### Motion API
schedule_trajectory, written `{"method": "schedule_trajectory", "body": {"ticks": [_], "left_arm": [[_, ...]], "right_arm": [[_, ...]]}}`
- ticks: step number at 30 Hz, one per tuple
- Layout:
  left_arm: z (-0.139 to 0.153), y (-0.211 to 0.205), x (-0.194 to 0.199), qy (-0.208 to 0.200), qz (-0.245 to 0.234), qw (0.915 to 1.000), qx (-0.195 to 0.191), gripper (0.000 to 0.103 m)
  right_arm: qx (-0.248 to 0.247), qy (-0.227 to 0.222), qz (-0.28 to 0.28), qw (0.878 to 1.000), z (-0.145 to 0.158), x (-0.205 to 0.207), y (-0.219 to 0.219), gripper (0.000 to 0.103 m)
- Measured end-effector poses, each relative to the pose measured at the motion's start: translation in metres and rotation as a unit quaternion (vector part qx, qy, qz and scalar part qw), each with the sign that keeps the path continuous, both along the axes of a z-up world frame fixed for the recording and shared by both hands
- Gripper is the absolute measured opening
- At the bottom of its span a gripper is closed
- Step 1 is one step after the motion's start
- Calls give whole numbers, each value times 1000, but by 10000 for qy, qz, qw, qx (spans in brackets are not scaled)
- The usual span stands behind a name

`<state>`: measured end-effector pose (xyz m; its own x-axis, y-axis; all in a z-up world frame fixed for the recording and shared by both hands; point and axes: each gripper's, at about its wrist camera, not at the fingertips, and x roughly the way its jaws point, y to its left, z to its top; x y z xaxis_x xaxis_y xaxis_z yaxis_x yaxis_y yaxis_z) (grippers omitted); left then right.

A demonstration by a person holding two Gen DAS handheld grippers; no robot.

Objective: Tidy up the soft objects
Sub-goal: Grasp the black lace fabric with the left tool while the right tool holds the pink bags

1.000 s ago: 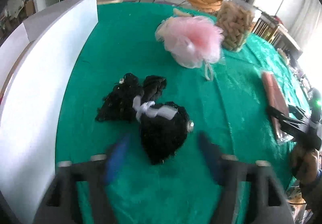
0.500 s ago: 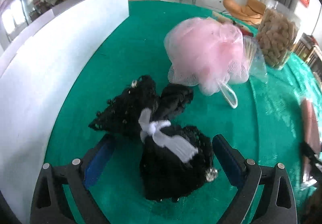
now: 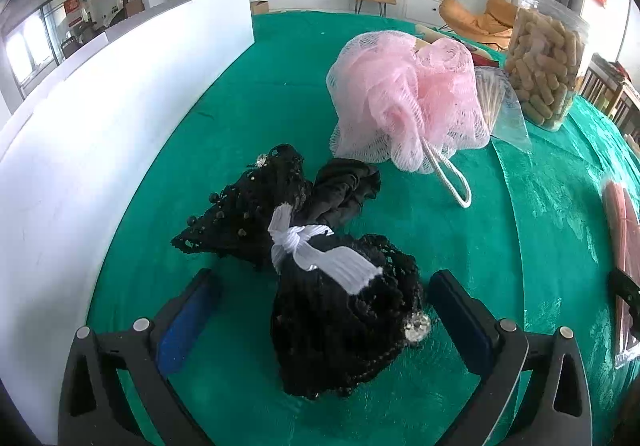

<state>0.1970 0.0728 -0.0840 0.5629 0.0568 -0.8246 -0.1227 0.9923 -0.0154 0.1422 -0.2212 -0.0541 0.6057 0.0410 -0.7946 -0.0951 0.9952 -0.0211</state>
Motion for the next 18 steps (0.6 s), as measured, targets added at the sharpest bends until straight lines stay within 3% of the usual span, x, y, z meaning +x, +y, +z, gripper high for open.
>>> {"method": "schedule_trajectory", "body": {"ticks": [18], "left_arm": [[0, -1, -2, -3, 4, 10000, 1, 103]], "right_arm": [[2, -4, 0, 10000, 0, 0, 0, 79]]}}
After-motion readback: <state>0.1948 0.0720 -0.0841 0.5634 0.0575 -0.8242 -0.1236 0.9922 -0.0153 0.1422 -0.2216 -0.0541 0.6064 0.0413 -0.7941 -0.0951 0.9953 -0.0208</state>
